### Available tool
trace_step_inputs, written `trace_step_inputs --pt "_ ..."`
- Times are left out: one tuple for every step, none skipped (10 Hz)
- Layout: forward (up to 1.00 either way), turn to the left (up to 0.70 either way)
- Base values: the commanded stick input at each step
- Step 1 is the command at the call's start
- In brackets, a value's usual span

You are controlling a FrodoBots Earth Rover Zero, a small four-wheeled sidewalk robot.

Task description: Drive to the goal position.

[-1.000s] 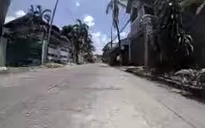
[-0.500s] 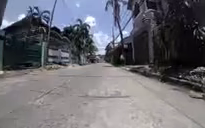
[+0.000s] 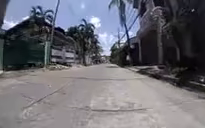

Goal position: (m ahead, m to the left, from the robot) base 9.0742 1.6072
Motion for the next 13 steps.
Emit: trace_step_inputs --pt "1.00 0.09" --pt "1.00 0.09" --pt "1.00 0.09" --pt "1.00 0.09" --pt "1.00 -0.03" --pt "1.00 -0.28" --pt "1.00 -0.31" --pt "1.00 -0.31" --pt "1.00 -0.31" --pt "1.00 -0.31" --pt "1.00 -0.31" --pt "1.00 -0.31" --pt "1.00 -0.31"
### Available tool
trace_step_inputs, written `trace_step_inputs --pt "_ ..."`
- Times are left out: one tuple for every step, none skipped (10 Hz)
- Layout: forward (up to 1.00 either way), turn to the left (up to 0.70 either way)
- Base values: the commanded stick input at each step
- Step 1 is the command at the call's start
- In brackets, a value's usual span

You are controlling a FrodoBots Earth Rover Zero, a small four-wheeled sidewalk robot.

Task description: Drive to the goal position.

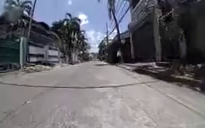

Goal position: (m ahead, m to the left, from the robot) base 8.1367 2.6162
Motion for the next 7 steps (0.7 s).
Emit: trace_step_inputs --pt "1.00 -0.31" --pt "1.00 -0.31" --pt "1.00 -0.03" --pt "1.00 0.09" --pt "1.00 0.09" --pt "1.00 0.09" --pt "1.00 0.09"
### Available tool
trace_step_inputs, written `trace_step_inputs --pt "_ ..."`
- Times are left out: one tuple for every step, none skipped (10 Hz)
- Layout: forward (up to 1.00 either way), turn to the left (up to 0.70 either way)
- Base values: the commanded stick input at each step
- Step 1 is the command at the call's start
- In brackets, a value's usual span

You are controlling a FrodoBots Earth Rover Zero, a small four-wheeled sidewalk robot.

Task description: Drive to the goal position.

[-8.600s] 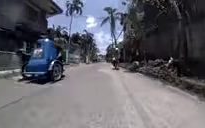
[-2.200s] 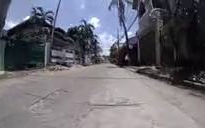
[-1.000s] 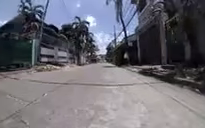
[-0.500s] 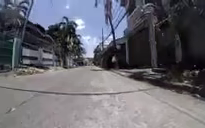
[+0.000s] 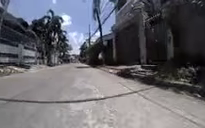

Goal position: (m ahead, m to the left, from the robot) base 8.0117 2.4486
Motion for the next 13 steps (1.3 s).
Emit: trace_step_inputs --pt "1.00 0.09" --pt "1.00 0.09" --pt "1.00 0.09" --pt "1.00 0.09" --pt "1.00 0.09" --pt "1.00 0.09" --pt "1.00 0.09" --pt "1.00 0.09" --pt "1.00 0.09" --pt "1.00 0.09" --pt "1.00 0.10" --pt "1.00 0.10" --pt "1.00 0.10"
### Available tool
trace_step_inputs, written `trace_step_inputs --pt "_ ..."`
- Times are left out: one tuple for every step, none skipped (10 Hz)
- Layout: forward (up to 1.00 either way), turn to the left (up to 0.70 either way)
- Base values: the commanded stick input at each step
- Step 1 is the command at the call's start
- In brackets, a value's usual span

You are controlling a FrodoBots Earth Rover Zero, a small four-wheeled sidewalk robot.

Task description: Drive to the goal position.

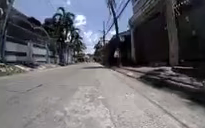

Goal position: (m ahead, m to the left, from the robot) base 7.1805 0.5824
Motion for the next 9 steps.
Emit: trace_step_inputs --pt "1.00 0.10" --pt "1.00 0.10" --pt "1.00 0.10" --pt "1.00 0.10" --pt "1.00 0.10" --pt "1.00 0.10" --pt "1.00 0.10" --pt "1.00 0.10" --pt "1.00 0.10"
